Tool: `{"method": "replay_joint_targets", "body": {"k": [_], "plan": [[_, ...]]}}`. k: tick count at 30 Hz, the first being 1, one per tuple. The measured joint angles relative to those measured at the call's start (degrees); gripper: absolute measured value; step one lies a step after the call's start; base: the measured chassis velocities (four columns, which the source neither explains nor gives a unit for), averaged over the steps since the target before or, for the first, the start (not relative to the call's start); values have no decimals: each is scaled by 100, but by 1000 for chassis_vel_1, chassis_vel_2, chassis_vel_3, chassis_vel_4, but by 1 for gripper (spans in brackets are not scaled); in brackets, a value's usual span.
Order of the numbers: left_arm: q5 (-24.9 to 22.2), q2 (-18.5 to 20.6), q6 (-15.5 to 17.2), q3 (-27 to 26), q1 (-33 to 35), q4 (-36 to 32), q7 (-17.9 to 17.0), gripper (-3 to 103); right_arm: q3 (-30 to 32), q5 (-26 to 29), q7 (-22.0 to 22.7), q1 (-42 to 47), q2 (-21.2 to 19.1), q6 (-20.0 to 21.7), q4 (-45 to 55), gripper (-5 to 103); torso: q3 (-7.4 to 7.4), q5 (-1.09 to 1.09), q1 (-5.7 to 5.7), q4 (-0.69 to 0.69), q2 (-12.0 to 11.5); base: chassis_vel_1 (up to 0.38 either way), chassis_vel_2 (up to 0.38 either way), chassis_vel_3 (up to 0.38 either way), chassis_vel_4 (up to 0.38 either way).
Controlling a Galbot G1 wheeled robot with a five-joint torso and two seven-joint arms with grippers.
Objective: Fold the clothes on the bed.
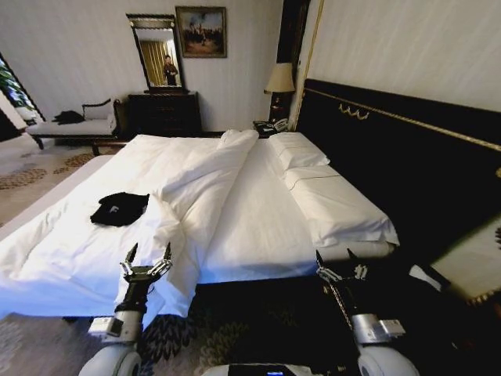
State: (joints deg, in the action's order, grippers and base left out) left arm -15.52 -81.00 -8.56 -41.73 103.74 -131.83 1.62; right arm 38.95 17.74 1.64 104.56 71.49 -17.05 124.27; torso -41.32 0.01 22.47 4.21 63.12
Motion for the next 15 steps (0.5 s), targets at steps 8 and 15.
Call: {"method": "replay_joint_targets", "body": {"k": [8, 15], "plan": [[35, -37, 2, 0, 49, -11, -1, 100, -6, 76, -54, -68, -47, -141, -35, 100, -2, -1, 4, -1, -2, -168, 170, 158, -150], [26, -46, -13, 0, 118, -94, -2, 100, 5, -5, -42, -37, -48, -154, -80, 100, 0, -1, -2, 0, -1, -22, 24, 28, -12]]}}
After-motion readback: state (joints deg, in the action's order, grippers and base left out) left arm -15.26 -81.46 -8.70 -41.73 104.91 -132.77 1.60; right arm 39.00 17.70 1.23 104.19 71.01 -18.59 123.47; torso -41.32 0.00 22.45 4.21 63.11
